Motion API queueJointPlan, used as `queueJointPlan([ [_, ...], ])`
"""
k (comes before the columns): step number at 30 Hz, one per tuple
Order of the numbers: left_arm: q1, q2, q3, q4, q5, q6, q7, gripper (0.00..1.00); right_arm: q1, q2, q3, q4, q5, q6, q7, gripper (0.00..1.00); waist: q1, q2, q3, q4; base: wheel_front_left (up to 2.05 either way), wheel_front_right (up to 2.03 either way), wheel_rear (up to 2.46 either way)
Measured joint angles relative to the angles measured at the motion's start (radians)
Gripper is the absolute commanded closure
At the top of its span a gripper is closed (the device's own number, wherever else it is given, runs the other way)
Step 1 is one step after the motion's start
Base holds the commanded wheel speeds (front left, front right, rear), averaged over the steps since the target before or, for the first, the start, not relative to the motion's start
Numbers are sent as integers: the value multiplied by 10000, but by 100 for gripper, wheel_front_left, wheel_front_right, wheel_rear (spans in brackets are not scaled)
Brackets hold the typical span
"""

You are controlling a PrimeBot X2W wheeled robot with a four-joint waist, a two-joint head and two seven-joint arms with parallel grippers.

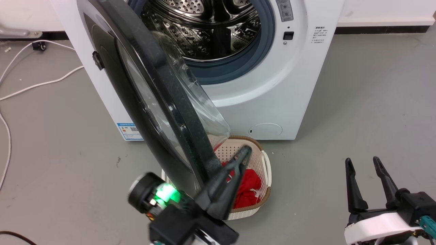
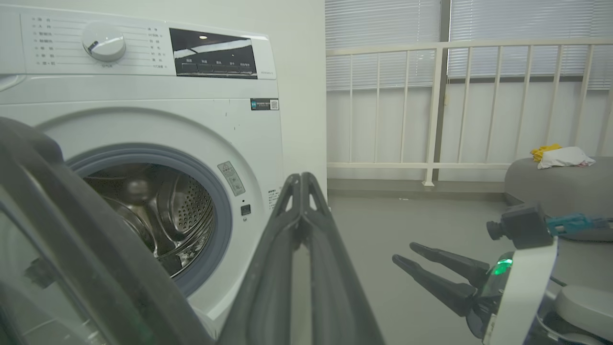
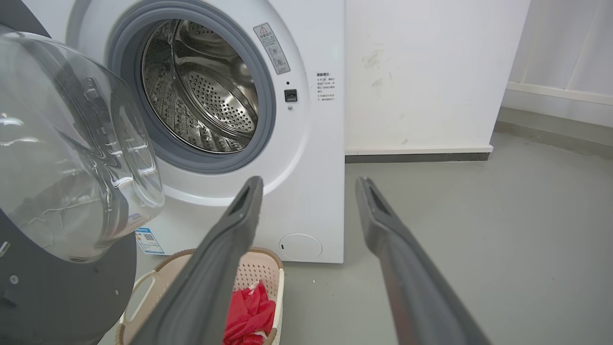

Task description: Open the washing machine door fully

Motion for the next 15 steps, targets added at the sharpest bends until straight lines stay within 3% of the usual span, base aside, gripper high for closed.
queueJointPlan([
  [12, 917, 360, -1266, 2242, -389, -75, 700, 100, -24, 0, 130, 54, 96, 0, 12, 0, 0, 0, 153, -13, 0, 0, 0],
  [15, 959, 351, -1216, 2951, -265, 186, 508, 100, -32, 0, 153, 104, 165, 0, 12, 0, 0, 0, 212, -65, 0, 0, 0],
])
